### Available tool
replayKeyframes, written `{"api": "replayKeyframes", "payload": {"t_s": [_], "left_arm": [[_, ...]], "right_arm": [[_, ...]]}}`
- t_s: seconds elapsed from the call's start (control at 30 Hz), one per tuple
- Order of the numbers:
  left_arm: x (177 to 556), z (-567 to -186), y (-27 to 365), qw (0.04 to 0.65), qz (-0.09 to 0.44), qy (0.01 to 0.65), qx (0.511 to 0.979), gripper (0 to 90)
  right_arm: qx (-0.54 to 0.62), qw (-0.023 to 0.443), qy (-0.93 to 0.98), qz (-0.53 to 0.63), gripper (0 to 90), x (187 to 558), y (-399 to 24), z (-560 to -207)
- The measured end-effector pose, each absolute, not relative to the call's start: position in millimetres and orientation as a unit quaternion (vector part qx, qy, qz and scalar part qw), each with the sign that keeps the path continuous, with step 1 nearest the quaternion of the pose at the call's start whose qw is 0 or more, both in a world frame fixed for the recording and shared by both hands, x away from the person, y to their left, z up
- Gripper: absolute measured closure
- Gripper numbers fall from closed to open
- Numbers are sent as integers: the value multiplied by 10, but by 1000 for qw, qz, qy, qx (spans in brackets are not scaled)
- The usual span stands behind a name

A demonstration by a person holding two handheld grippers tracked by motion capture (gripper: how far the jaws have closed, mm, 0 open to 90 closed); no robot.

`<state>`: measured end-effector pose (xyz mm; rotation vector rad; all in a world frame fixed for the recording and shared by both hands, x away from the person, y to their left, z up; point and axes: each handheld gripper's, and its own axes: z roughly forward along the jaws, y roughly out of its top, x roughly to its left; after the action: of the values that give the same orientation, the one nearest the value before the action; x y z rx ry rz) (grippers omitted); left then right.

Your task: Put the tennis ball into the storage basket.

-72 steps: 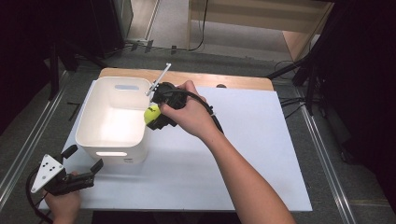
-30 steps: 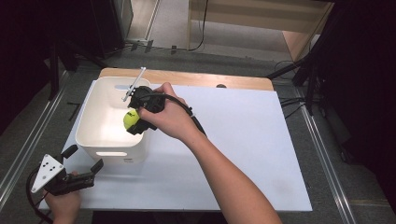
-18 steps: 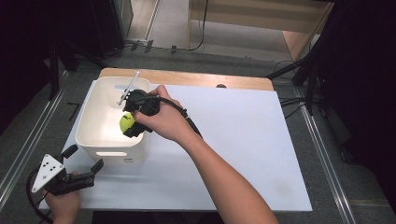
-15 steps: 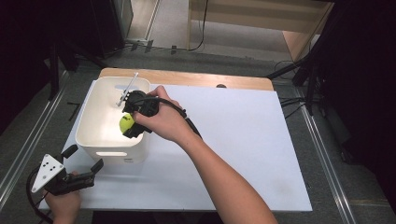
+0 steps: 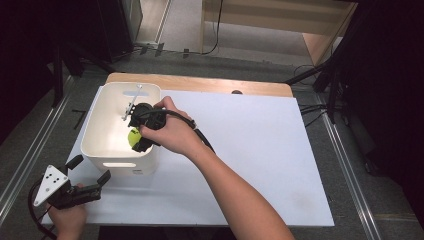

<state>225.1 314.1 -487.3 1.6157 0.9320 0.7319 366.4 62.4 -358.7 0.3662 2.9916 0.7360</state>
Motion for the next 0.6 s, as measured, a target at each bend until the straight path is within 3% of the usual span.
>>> {"api": "replayKeyframes", "payload": {"t_s": [0.5, 0.6], "left_arm": [[2259, -4874, 3135, 539, 308, 393, 678, 0], [2259, -4874, 3136, 536, 310, 392, 680, 0]], "right_arm": [[110, 30, 970, 214, 231, 3680, 666, -3707], [116, 34, 968, 218, 181, 3676, 656, -3692]]}}
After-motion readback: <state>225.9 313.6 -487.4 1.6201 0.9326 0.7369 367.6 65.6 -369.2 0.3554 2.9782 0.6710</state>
